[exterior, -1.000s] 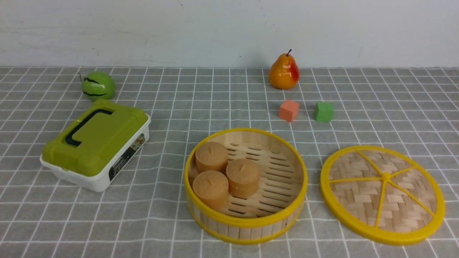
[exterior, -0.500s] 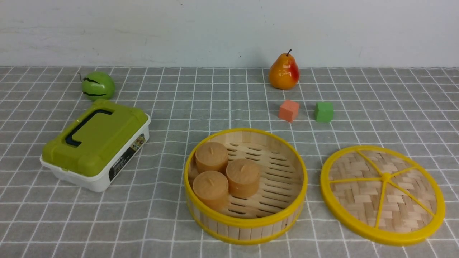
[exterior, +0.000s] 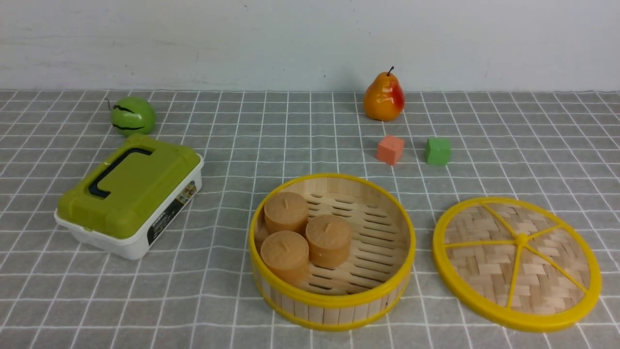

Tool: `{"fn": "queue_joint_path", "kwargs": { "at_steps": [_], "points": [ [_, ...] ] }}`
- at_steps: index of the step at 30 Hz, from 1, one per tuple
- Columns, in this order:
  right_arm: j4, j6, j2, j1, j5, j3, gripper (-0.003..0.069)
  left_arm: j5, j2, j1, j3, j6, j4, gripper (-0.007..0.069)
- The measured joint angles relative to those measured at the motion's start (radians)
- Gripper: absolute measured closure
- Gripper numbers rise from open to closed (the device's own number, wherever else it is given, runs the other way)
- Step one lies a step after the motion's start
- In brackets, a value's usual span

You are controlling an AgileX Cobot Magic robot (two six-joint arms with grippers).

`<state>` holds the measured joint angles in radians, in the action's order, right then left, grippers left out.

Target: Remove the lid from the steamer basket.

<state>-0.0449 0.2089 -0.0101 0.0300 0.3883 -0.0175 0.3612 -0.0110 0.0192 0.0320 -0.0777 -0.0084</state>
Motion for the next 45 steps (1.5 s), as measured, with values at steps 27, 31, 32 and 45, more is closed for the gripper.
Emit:
{"fn": "queue_joint_path", "kwargs": {
  "at_steps": [27, 31, 32, 45],
  "points": [
    [0.000, 0.000, 0.000, 0.000, 0.001, 0.000, 0.0608, 0.000, 0.000, 0.000, 0.000, 0.000, 0.000, 0.0386],
    [0.000, 0.000, 0.000, 0.000, 0.001, 0.000, 0.0603, 0.000, 0.000, 0.000, 0.000, 0.000, 0.000, 0.0386],
    [0.000, 0.000, 0.000, 0.000, 0.001, 0.000, 0.0600, 0.000, 0.000, 0.000, 0.000, 0.000, 0.000, 0.0386],
    [-0.002, 0.000, 0.000, 0.000, 0.001, 0.000, 0.0582, 0.000, 0.000, 0.000, 0.000, 0.000, 0.000, 0.0386]
  ]
}}
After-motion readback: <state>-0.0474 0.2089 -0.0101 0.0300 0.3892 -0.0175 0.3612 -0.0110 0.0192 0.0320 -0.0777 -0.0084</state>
